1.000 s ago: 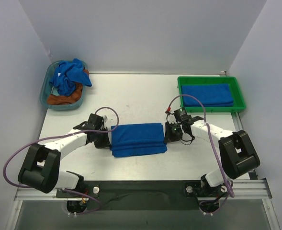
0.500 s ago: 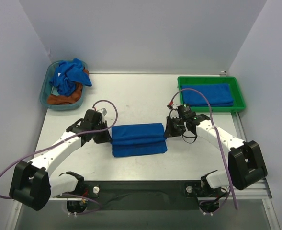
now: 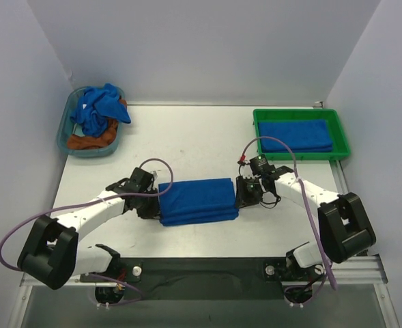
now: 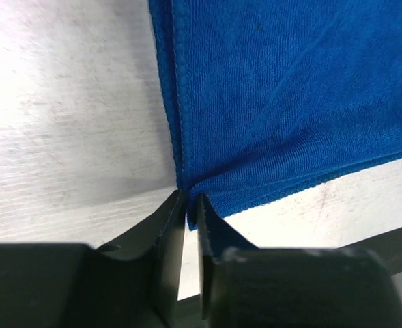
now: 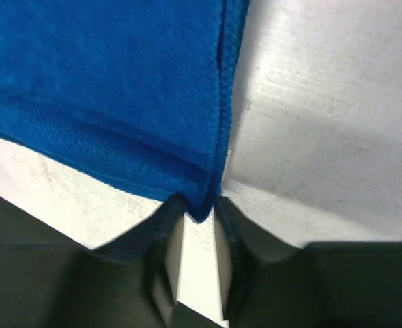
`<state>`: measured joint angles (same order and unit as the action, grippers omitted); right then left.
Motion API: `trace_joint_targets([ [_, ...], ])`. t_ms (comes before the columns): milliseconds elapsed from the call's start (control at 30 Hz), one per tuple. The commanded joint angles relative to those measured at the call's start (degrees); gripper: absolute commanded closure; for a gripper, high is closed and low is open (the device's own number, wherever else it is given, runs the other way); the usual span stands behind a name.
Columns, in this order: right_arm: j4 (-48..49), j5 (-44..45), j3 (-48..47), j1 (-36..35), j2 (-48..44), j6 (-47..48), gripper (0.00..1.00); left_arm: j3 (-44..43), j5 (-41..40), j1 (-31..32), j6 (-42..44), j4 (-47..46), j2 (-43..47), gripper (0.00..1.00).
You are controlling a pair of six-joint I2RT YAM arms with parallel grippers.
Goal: Fold and stack the towels
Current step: Fold the towel
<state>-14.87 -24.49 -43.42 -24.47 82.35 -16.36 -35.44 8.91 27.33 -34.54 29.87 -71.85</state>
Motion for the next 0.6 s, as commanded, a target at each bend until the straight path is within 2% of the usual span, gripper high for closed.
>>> trace_joint_targets([
  [0, -2.27, 0.23, 0.62, -0.75, 0.1, 0.01, 0.72, -0.07, 0.23, 1.49, -1.14, -2.27, -0.48, 0.72],
  [33, -2.35, 0.58, 0.36, -1.1, -0.95, -0.07, 0.62, -0.33, 0.49, 1.67, -1.75, -2.01, 0.22, 0.61],
  [67, -2.87, 0.76, 0.0, -2.06, -1.92, 0.1, 0.57, -0.5, 0.58, 2.02, -2.01, -1.4, 2.23, 0.45],
  [133, -4.1, 0.76, -1.83, -2.95, -5.52, -0.07, 0.45, -1.81, 0.59, 2.46, -2.72, -0.43, 4.87, 0.3],
  [167, -5.15, 1.02, -2.45, -3.91, -6.75, -0.25, 0.43, -2.35, 0.41, 2.72, -2.98, 0.97, 7.58, 0.19],
  [200, -5.6, 1.2, -3.24, -4.27, -9.11, -0.6, 0.43, -3.05, 0.32, 2.9, -3.25, 1.68, 8.91, 0.16],
  [367, -4.74, 3.57, -6.06, -5.94, -13.17, -3.5, 0.43, -6.12, -0.73, 3.96, -5.88, 3.36, 13.67, 0.15],
  [500, 0.36, 3.92, -5.54, -7.43, -11.17, -7.89, 0.5, -9.89, -2.05, 5.62, -6.94, 2.57, 10.78, 0.26],
  [567, 5.35, 4.19, -4.23, -8.31, -10.19, -11.48, 0.57, -11.22, -2.49, 7.38, -7.03, 1.87, 7.02, 0.29],
])
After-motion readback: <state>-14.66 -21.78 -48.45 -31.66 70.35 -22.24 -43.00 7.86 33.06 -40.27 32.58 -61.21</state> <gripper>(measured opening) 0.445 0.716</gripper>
